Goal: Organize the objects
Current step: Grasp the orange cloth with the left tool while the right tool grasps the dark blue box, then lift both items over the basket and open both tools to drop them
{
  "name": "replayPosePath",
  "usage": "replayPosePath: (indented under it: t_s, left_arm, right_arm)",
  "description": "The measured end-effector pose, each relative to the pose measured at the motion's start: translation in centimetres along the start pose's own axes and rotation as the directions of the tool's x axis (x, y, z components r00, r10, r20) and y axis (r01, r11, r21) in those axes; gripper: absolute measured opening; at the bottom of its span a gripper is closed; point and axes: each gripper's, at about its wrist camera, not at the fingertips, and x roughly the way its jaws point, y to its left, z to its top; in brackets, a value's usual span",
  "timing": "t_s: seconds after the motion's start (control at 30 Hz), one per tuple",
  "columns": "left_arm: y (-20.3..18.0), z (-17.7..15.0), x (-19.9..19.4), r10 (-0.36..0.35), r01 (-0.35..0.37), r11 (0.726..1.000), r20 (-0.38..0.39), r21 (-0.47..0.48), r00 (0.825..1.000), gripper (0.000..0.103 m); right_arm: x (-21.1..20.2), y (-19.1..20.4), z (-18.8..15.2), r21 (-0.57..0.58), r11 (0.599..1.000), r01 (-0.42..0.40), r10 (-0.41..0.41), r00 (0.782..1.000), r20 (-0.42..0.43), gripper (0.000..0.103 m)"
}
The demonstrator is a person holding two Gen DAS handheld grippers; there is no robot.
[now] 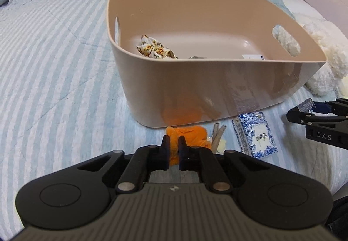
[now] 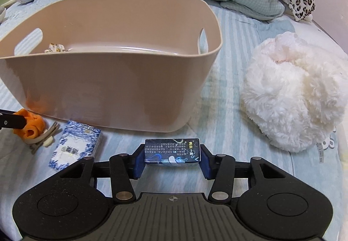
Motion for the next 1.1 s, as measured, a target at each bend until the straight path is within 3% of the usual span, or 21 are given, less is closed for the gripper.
replayPosePath:
  t_s: [0.23, 0.5, 0.87, 1.1]
  left_arm:
    - [-0.8, 0.3, -3.0, -0.039, 0.039, 0.999, 0.072, 0.001, 0.997, 0.008]
    - [-1.2, 0.6, -6.9, -0.037, 0.037, 0.999, 0.181, 0.004, 0.983, 0.008]
    - [-3.0, 2.3, -10.3, -0.056, 0.051, 0.998, 0.34, 0.022, 0.939, 0.008]
    - [-3.7, 4.2, -10.5, -0.02, 0.018, 1.0, 0.427, 0.009, 0.904, 0.008]
  right_arm:
    - [-2.8, 0.3, -0.1, -0.004, 1.0, -0.027, 0.027, 0.998, 0.049, 0.046]
    - [-6.8, 1.1, -0.3, -0.025, 0.999, -0.04, 0.043, 0.988, 0.145, 0.046]
    - [-10.1, 1.8, 1.3, 0.022, 0.999, -0.04, 0.031, 0.952, 0.305, 0.046]
    - [-10.1, 1.9, 3.3, 0.097, 0.993, -0.07, 0.028, 0.925, 0.378, 0.046]
